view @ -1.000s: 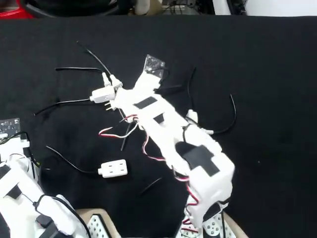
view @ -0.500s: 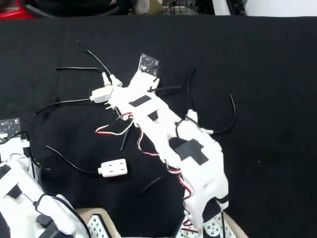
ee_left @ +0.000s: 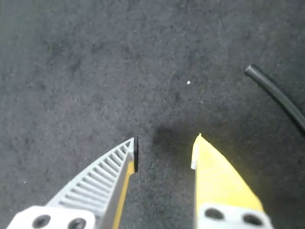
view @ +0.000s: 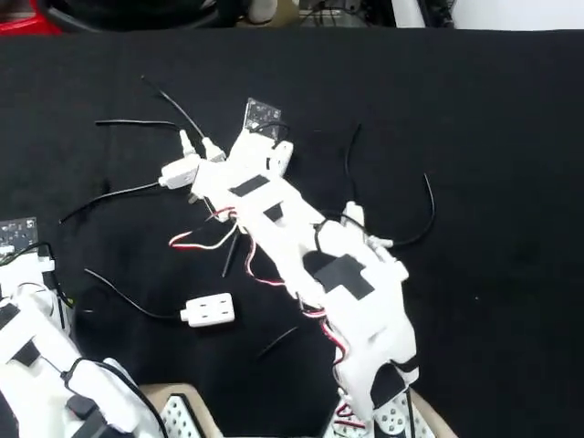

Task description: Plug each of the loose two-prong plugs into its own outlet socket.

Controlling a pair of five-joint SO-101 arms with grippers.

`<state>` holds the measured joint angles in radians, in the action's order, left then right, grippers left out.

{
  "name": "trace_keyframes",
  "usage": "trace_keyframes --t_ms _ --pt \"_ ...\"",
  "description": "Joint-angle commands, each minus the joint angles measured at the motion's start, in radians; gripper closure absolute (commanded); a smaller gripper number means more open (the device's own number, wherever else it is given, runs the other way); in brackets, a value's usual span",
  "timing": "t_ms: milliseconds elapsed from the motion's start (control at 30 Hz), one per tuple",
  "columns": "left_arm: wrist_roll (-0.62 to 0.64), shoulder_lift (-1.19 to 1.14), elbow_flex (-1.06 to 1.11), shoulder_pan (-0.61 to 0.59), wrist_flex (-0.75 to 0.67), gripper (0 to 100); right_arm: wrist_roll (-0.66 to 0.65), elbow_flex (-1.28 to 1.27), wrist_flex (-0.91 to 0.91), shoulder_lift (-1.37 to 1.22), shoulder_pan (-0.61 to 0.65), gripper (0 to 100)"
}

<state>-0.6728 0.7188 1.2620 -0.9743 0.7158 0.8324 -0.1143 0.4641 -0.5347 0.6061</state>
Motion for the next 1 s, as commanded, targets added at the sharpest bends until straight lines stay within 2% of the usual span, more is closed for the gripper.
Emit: trace_keyframes --t_ms 0,200,367,533,600,767,900,967 --pt "0.009 0.003 -0.033 0.012 -0.015 80 0.028 0.081 0.143 0.018 0.003 98.6" --pt "0.009 0.002 -0.028 0.012 -0.015 80 0.006 0.232 0.508 0.065 -0.051 98.7" --pt "0.008 0.011 0.015 0.03 -0.052 80 -0.201 0.286 0.786 0.24 -0.057 98.7" --pt "0.011 0.011 0.074 0.081 -0.12 80 -0.339 0.219 0.931 0.46 -0.051 98.7" --pt "0.034 0.012 0.091 0.124 -0.143 80 -0.373 0.151 0.936 0.576 -0.049 98.7" --pt "0.238 0.012 0.09 0.226 -0.221 81 -0.399 -0.082 0.821 0.923 -0.055 98.7" --pt "0.327 0.072 0.087 0.358 -0.221 81 -0.394 -0.341 0.594 1.135 -0.057 98.7" --pt "0.367 0.153 0.087 0.447 -0.167 81 -0.394 -0.493 0.42 1.201 -0.058 98.7"
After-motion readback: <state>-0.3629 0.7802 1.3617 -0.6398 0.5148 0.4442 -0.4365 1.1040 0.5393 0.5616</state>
